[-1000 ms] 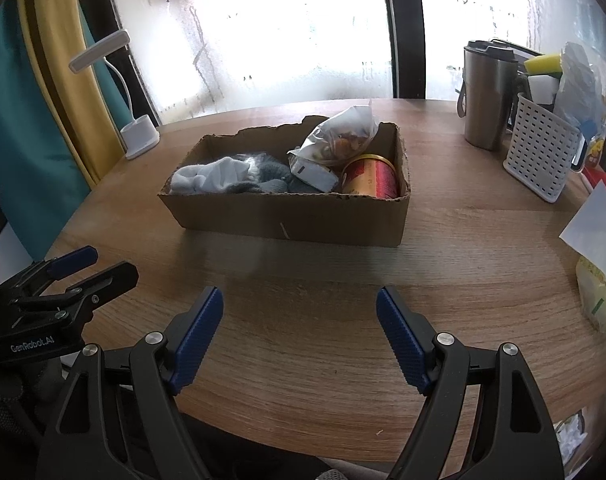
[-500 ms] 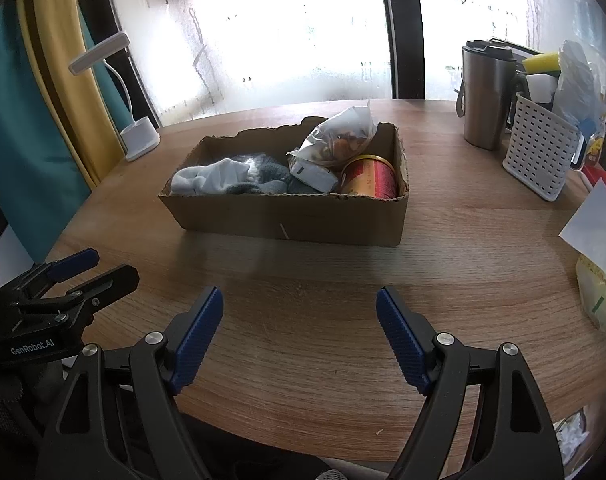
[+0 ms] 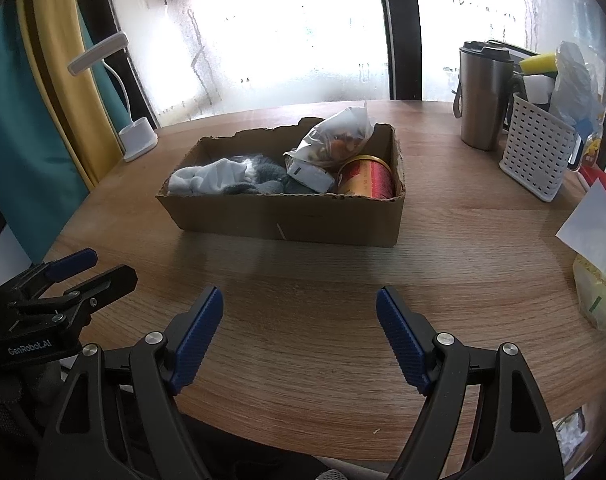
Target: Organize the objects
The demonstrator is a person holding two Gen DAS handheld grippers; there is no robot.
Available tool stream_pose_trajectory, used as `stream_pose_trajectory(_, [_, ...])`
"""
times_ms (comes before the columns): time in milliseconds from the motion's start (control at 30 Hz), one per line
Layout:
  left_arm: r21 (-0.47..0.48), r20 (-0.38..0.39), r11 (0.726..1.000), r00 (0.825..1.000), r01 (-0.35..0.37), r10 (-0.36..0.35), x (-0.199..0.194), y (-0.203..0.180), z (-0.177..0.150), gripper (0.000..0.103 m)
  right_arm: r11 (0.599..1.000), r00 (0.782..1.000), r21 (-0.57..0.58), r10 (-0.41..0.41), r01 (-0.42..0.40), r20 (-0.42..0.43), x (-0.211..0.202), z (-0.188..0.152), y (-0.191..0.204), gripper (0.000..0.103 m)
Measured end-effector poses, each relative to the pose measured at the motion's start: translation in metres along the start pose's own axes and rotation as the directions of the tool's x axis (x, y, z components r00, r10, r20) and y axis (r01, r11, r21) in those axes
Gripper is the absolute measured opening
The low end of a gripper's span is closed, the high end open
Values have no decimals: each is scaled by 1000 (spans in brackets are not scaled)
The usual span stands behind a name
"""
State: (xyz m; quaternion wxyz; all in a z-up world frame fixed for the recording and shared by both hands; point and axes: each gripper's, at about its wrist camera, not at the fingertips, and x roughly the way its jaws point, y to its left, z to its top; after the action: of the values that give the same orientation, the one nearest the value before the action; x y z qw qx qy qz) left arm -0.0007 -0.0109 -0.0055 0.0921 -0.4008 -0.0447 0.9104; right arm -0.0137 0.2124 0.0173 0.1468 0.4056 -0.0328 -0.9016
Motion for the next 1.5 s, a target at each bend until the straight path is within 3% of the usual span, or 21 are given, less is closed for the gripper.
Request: stream_pose_trajectory(1500, [-6, -4, 1000, 1000, 6, -6, -2, 2, -1, 96, 1000, 1000, 3, 0, 0, -3, 0, -2, 0, 82])
